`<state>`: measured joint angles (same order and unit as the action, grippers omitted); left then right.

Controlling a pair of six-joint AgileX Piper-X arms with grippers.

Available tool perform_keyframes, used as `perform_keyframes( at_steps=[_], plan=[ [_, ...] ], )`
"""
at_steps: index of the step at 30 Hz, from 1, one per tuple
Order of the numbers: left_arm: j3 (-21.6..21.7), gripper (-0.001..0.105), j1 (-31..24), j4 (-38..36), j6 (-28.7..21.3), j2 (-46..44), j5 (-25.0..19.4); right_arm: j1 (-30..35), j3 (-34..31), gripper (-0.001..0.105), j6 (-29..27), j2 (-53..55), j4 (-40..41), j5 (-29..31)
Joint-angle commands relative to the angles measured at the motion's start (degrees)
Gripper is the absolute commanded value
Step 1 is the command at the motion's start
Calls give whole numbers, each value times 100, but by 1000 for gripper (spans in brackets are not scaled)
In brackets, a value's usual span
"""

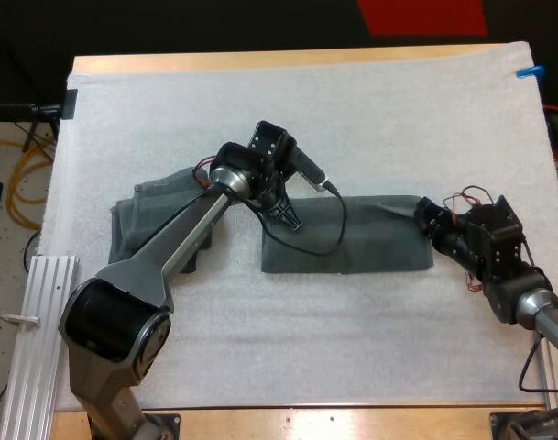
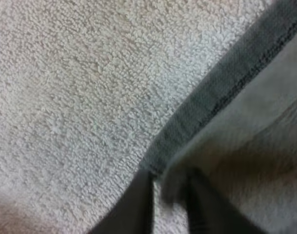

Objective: Pick towel from pile fold and stack

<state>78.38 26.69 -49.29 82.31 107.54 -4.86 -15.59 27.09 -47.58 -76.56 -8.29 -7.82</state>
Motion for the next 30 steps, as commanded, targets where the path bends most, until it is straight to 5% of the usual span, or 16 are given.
perform_keyframes(
  at_steps=[1, 5, 7, 15, 17, 23, 30],
  plan=[
    [25, 41, -3, -20, 21, -30, -98, 10, 59, 39, -61, 9, -69, 24],
    [128, 73, -3, -231, 21, -30, -98, 10, 59, 80, -61, 9, -488, 11],
    [214, 78, -3, -392, 21, -68, -98, 10, 91, 85, -158, 9, -621, -18],
    [290, 79, -58, -448, 562, -1169, 658, 10, 567, 81, -1216, 381, 66, -131],
    [290, 79, -128, -448, 905, -1613, 977, 10, 806, 81, -1635, 566, 663, -121],
    [249, 79, -328, -819, 1384, -2587, 1019, 10, 1540, 81, -3033, 1049, 2766, 32],
    [-262, 79, -356, -1228, 1679, -3413, 1068, 10, 2057, 81, -3692, 1472, 4621, 30]
  ],
)
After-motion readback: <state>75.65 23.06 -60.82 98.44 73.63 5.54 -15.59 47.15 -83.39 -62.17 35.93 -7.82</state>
